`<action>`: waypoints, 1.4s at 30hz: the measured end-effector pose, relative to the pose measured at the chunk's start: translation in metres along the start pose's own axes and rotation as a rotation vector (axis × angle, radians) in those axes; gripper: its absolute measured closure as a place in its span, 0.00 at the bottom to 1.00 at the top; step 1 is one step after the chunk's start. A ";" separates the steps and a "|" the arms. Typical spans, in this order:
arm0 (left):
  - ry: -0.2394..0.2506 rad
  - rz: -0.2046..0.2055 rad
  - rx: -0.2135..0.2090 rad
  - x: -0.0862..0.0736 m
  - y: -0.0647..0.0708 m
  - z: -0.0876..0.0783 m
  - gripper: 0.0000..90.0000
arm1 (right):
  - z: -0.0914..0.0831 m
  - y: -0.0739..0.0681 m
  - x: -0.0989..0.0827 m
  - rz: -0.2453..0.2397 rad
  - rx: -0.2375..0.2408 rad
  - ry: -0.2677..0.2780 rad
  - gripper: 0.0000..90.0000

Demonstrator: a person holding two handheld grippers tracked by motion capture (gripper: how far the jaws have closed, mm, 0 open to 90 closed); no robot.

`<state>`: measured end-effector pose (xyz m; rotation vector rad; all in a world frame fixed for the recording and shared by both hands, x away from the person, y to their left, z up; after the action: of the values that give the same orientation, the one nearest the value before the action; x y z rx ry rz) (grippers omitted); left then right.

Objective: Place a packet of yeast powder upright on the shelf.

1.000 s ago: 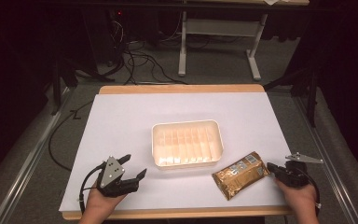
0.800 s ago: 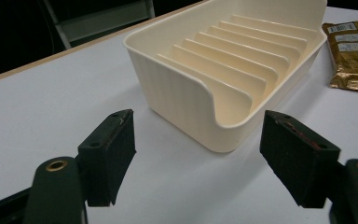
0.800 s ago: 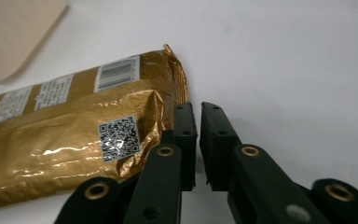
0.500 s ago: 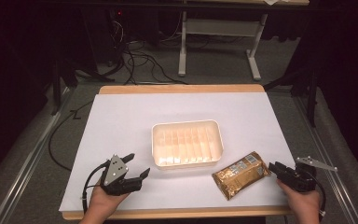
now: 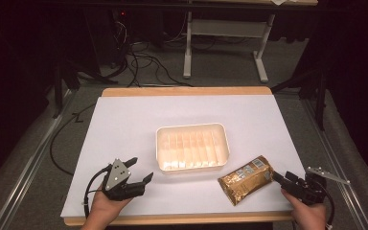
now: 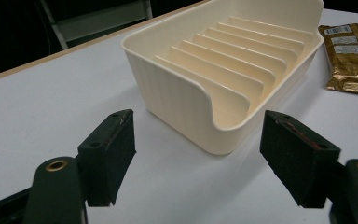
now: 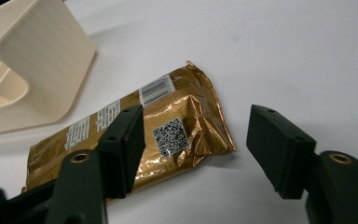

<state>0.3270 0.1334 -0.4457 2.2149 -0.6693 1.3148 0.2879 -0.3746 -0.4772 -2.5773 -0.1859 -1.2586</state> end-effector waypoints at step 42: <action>-0.027 -0.001 0.024 -0.010 -0.004 -0.009 0.30 | 0.034 0.014 -0.003 0.340 0.274 -0.004 0.28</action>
<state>0.3188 0.1437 -0.4513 2.2552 -0.6657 1.3009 0.3152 -0.3778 -0.5024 -2.2590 0.0733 -1.0250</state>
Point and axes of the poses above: each handheld gripper's, and its own axes: z roughly forward along the jaws, x roughly out of its top, y roughly to its right, the point moved 4 cm from there along z, roughly forward along the jaws, and after that the axes turned 14 degrees about -z, right-handed, at the moved point
